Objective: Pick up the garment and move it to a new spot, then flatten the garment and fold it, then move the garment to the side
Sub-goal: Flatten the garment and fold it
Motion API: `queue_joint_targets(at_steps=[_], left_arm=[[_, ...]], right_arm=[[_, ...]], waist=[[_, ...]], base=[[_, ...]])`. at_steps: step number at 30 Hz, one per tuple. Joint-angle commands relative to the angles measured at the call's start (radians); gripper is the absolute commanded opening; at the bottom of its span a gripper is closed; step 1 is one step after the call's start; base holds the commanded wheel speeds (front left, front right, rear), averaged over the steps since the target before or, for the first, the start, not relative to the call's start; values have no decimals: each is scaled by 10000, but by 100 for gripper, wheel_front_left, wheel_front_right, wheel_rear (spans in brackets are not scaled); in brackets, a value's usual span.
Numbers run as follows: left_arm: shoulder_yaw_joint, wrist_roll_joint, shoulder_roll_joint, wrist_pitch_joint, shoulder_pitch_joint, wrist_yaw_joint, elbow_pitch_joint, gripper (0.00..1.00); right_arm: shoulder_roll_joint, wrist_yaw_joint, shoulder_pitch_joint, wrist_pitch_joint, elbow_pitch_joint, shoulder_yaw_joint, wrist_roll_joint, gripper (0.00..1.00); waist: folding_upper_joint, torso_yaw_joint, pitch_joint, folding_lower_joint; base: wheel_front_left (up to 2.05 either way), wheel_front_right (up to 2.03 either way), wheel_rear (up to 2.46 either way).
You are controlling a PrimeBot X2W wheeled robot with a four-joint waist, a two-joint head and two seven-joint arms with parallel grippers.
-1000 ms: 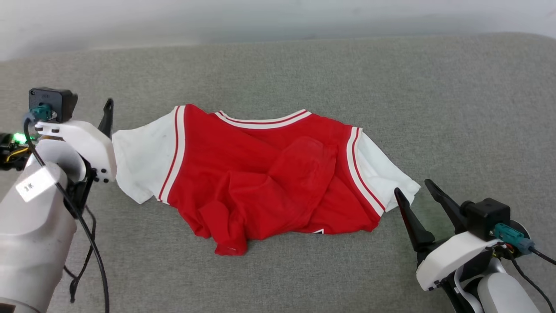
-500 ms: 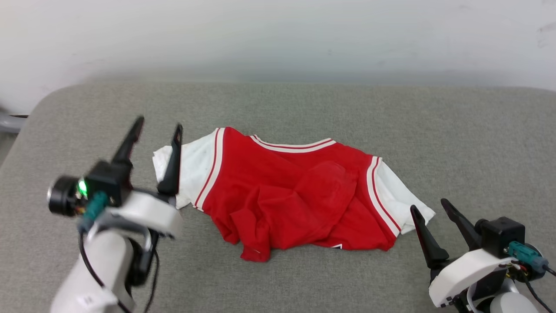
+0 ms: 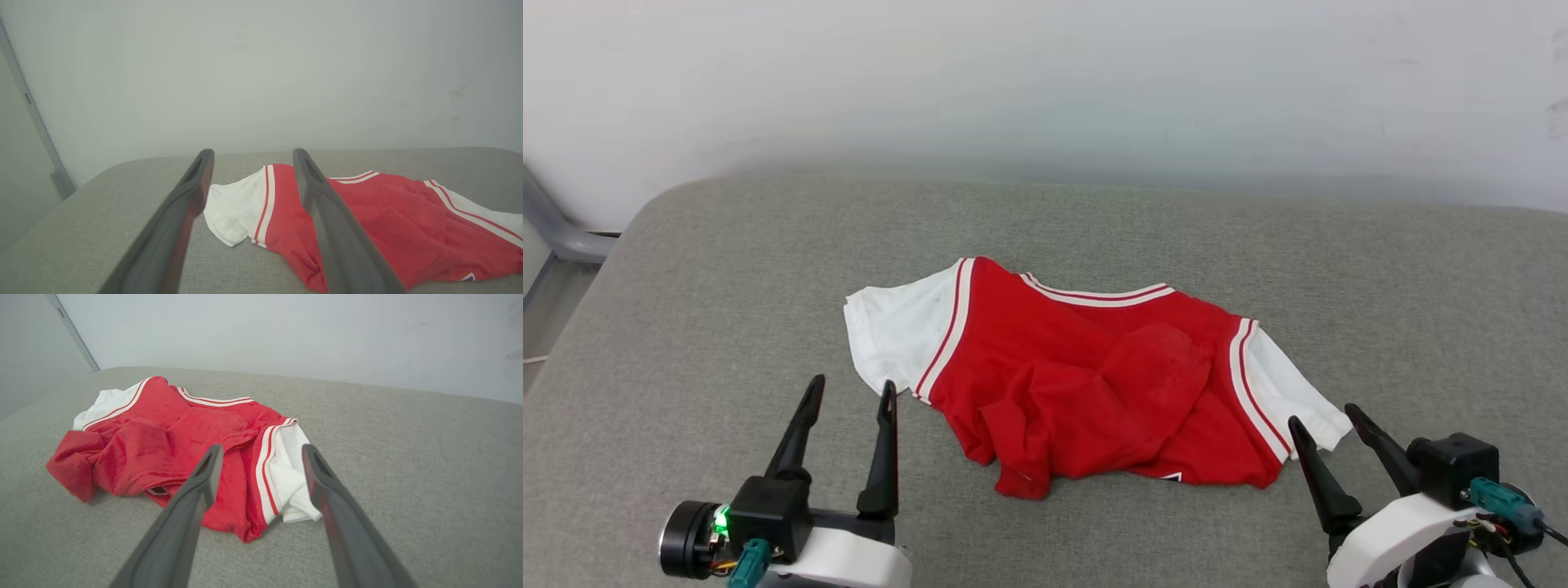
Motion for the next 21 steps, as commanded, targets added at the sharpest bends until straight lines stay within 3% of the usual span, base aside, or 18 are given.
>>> queue_joint_targets(at_steps=[1, 8, 12, 18, 21], left_arm=[[64, 177, -18, -25, 69, -126, -41, 100], [222, 608, -312, -25, -180, -610, 84, 100], [370, 773, -506, -25, -294, -863, 135, 100], [469, 1036, -858, -26, -559, -1132, 221, 100], [528, 1139, -1031, -26, -730, -1262, 256, 100]], right_arm=[[-122, -7, 117, 85, -53, 5, -44, 100], [-652, -7, -422, 1111, -136, 172, 53, 100], [-1343, -7, -1103, 3183, 43, 422, 425, 100], [-2059, -7, -2439, 7129, 564, -223, 1114, 100], [-2188, -7, -2989, 8549, 806, -485, 1126, 100]], waist=[[0, 104, 21, 1], [0, 344, 209, 1], [0, 493, 459, 1], [0, 896, 979, 1], [0, 1123, 1268, 1]], base=[[0, 0, 0], [0, 0, 0], [0, 0, 0], [0, 0, 0], [0, 0, 0]])
